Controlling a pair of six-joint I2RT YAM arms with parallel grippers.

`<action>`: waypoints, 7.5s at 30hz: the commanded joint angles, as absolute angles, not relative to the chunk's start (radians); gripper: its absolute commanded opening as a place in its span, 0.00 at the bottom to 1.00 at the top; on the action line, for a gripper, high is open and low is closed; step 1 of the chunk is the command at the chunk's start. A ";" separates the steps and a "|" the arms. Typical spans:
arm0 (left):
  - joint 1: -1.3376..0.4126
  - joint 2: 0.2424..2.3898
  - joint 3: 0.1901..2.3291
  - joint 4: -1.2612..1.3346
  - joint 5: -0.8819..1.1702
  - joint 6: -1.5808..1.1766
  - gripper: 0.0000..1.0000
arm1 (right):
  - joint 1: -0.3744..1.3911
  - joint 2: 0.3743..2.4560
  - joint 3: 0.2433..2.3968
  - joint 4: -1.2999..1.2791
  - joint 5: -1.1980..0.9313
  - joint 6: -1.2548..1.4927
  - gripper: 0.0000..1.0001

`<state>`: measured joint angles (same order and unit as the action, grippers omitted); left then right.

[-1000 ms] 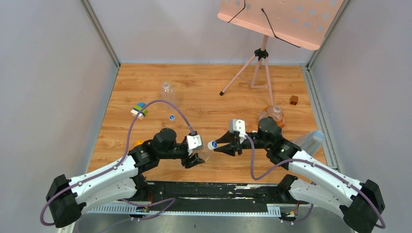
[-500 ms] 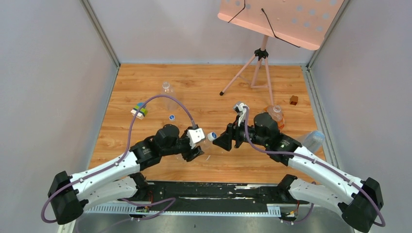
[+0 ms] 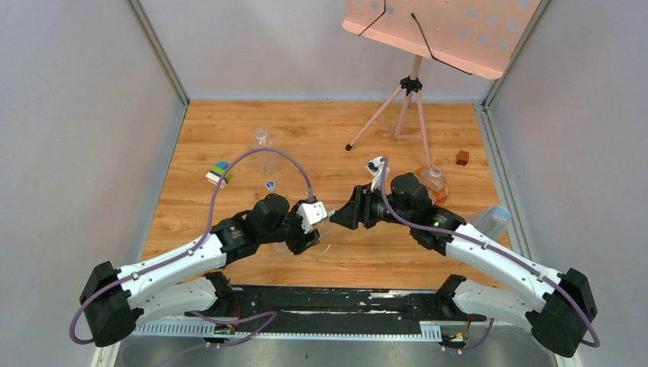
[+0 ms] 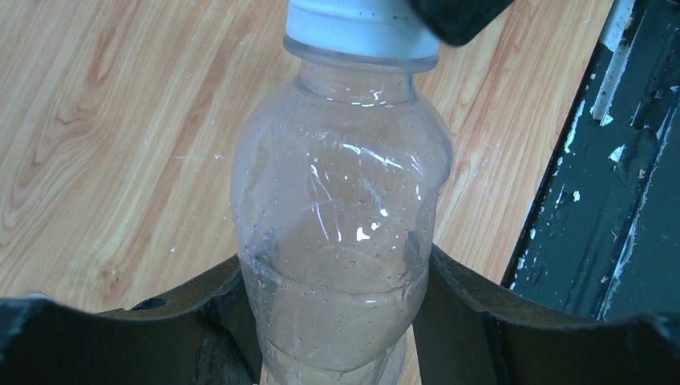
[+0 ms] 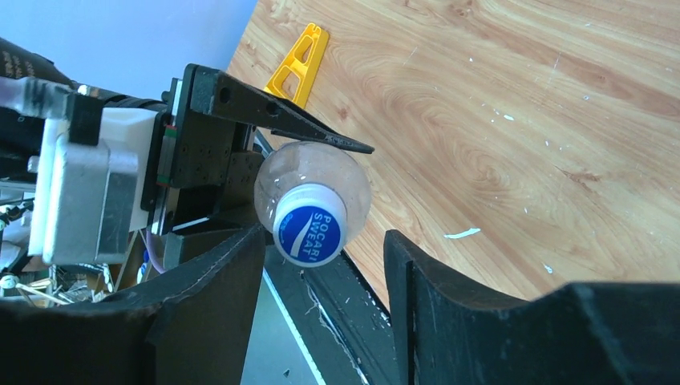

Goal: Unscrew the bottle caps
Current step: Unscrew the bottle cap from the plastic bottle.

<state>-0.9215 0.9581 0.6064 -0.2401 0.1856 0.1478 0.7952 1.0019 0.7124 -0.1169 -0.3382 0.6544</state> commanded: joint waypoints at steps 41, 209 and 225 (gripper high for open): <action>-0.929 0.895 0.645 -0.042 0.276 -0.137 0.03 | 0.704 0.847 0.610 0.191 -0.358 0.729 0.74; -0.965 0.931 0.801 -0.357 0.101 0.206 0.00 | 0.663 0.907 0.836 -0.183 -0.386 0.632 0.75; -1.013 0.919 0.774 -0.389 0.160 0.389 0.00 | 0.650 1.025 0.845 -0.217 -0.647 0.678 0.68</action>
